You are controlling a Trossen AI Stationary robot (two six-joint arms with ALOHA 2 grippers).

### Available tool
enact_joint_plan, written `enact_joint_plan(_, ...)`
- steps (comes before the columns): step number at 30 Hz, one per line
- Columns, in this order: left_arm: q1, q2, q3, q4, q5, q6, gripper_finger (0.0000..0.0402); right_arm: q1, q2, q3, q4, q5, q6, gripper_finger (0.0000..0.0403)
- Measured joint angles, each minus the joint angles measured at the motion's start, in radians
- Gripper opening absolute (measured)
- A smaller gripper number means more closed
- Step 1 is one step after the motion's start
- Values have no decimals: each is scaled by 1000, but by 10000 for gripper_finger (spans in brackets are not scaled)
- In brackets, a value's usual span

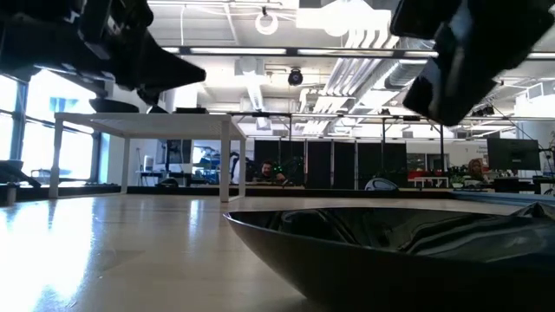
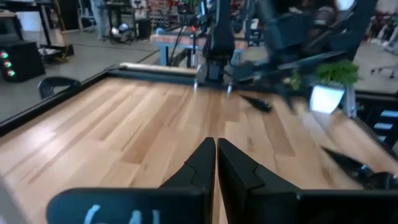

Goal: Pick & Place Mini shaped plates
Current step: Stack the bottom black drop shaped plate on top of the stacked black drop shaped plates on the shelf

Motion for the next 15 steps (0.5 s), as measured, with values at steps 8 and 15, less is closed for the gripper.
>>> enact_joint_plan(8, 0, 2, -12, -9, 17, -8, 16, 1, 277, 132, -5, -317, -8, 100)
enact_joint_plan(15, 0, 2, -12, -11, 17, -16, 16, 1, 375, 185, -40, -344, -36, 95)
